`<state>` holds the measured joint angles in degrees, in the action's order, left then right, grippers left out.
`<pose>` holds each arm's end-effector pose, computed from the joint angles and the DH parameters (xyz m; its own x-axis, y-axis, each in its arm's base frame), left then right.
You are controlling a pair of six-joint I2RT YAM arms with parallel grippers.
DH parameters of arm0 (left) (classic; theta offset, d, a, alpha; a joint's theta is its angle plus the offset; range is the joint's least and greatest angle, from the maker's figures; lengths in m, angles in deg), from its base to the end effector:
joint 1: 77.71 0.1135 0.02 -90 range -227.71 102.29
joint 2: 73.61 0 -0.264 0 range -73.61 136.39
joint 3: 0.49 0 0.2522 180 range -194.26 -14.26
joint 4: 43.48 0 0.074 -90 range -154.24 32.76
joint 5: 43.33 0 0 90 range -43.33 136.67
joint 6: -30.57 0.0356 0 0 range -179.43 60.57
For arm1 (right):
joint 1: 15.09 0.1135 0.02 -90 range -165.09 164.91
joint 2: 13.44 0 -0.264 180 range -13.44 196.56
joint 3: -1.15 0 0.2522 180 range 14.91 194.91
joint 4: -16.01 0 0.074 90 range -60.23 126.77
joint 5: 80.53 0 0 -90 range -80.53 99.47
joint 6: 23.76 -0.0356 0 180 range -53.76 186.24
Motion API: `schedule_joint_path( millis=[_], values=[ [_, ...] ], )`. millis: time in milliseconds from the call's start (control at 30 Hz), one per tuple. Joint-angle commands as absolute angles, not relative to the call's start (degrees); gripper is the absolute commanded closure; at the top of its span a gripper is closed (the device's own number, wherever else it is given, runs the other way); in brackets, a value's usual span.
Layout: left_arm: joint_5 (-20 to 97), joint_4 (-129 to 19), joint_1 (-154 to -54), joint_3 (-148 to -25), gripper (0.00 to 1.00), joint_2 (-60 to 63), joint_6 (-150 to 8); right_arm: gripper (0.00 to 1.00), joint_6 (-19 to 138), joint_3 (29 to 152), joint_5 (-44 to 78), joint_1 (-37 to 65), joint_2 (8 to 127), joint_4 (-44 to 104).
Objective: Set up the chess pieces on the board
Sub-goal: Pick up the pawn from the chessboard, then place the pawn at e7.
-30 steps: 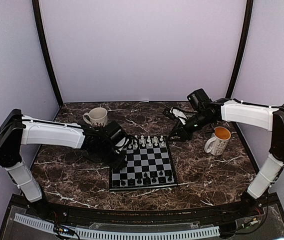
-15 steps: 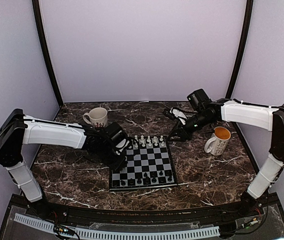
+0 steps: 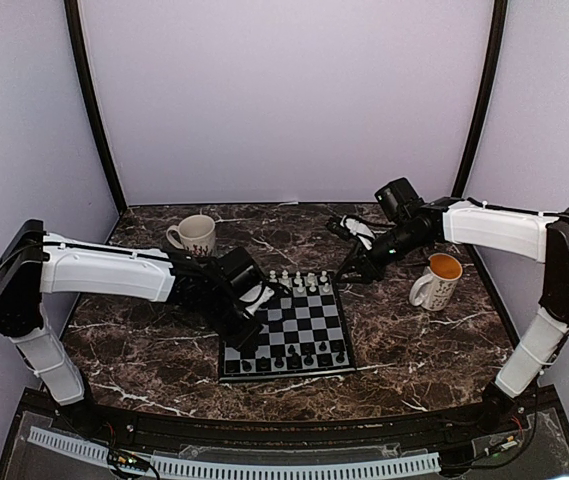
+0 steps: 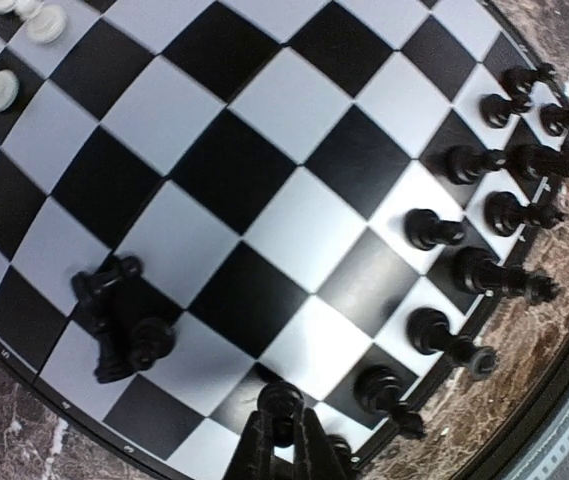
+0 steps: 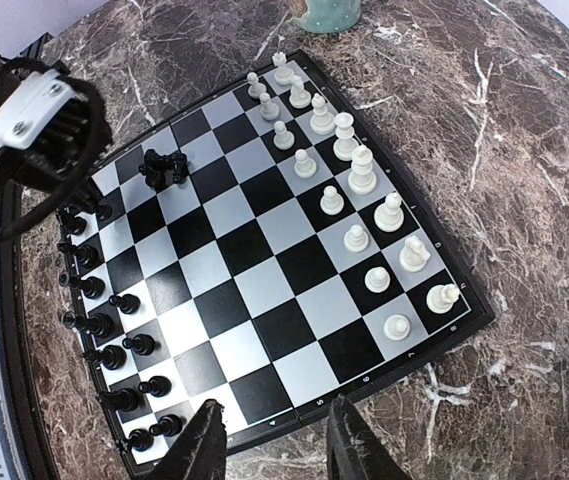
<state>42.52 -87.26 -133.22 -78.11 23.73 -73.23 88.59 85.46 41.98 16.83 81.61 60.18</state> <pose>0.1904 -0.2817 0.1922 -0.6926 0.5880 -0.4179 0.6952 0.6986 -0.1693 0.2877 0.2017 0.2444 -0.3731 -0.6102 -0.6989 -0.9190 0.3464 0.1881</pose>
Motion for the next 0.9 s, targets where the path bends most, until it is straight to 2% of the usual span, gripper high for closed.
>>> schedule_joint_path(
  millis=[0, 400, 867],
  values=[
    [39.9, -86.5, -135.7, -81.6, 0.98, 22.9, -69.7, 0.65, 89.4, 84.7, 42.4, 16.8, 80.1, 59.4],
    [41.4, -87.4, -137.6, -88.2, 0.97, 30.9, -68.0, 0.65, 89.4, 84.1, 42.8, 16.4, 79.5, 59.1],
    [41.1, -87.7, -137.6, -88.6, 0.96, 32.6, -68.0, 0.65, 89.4, 84.1, 43.2, 16.3, 80.2, 59.2]
  ],
)
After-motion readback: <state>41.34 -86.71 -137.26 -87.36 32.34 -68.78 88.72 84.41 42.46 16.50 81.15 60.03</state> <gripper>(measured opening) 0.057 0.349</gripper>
